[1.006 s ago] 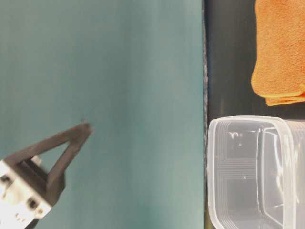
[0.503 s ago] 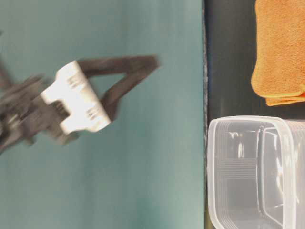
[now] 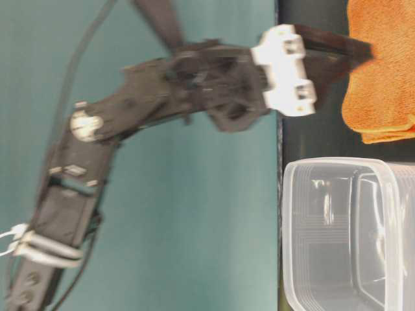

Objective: Place the orange towel into the container with the left arm.
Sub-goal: 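Lift the orange towel with the left gripper and swing it leftward, then lower the held towel into the clear container with the left gripper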

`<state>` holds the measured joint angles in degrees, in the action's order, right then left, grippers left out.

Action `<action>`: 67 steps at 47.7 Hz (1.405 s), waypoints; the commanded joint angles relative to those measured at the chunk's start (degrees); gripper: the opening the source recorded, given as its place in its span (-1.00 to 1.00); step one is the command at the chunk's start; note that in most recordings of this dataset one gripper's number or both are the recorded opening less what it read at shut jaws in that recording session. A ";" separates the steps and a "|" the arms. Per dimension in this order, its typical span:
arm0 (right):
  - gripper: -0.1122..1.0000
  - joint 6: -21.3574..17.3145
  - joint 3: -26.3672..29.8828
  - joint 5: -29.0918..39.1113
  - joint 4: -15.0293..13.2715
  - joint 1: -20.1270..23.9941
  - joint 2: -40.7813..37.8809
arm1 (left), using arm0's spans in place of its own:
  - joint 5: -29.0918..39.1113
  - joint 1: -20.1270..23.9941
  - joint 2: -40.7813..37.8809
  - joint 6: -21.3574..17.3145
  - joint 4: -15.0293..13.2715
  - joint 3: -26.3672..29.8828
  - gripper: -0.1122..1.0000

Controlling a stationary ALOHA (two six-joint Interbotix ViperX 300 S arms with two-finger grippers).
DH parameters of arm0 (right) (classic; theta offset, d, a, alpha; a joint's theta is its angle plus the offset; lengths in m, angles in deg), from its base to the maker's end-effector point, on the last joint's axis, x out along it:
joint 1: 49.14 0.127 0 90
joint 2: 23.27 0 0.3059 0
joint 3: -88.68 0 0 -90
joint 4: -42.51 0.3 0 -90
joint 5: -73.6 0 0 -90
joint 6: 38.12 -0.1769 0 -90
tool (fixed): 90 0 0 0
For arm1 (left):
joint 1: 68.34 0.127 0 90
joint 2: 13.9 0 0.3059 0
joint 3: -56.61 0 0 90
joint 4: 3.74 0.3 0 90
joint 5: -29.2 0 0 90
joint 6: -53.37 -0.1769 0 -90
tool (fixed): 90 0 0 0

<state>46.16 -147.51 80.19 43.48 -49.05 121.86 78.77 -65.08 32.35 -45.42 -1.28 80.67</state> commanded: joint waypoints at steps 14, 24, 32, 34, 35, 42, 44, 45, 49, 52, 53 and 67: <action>0.56 -0.18 0.35 -0.53 0.18 -0.70 -0.35 | -2.64 -0.79 -3.87 0.09 0.18 0.00 0.82; 0.56 -0.18 0.35 -0.44 0.09 -0.97 -0.35 | -3.87 -0.79 -3.96 0.18 0.18 -0.97 0.79; 0.56 -0.18 0.35 -0.35 0.18 -0.97 -0.26 | -3.25 -1.41 -3.78 0.26 0.18 -1.05 0.30; 0.56 -0.18 0.35 -0.35 0.09 -0.97 -0.26 | -3.16 -1.67 -3.78 0.18 0.18 -0.97 0.10; 0.56 -0.18 0.35 -0.35 0.09 -0.97 -0.26 | -3.08 -1.76 -3.69 0.18 0.18 -0.88 -0.01; 0.56 -0.09 0.35 -0.26 0.09 -0.97 0.18 | -2.64 -2.20 -1.32 0.09 0.18 0.26 -0.65; 0.56 -0.09 0.35 -0.26 0.18 -0.97 0.26 | -2.11 -2.29 -0.18 0.18 0.18 0.79 -0.68; 0.56 -0.09 0.35 -0.26 0.18 -0.97 0.35 | -1.67 -2.29 0.62 0.18 0.18 1.05 -0.68; 0.56 -0.09 0.35 -0.09 0.09 -0.97 0.70 | 0.35 -2.37 3.87 0.18 0.18 2.46 -0.68; 0.56 -0.09 0.35 0.00 0.18 -0.97 0.97 | 3.25 -2.37 7.38 0.18 0.18 3.69 -0.68; 0.56 -0.09 0.35 -0.09 0.18 -0.97 1.05 | 4.22 -2.37 8.44 0.18 0.18 4.04 -0.68; 0.56 -0.09 0.00 0.18 0.18 -0.97 1.67 | 18.28 -1.23 23.55 0.26 0.18 0.09 -0.68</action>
<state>46.07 -147.77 80.72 43.48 -49.84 123.79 93.71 -66.84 50.54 -45.24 -1.28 83.04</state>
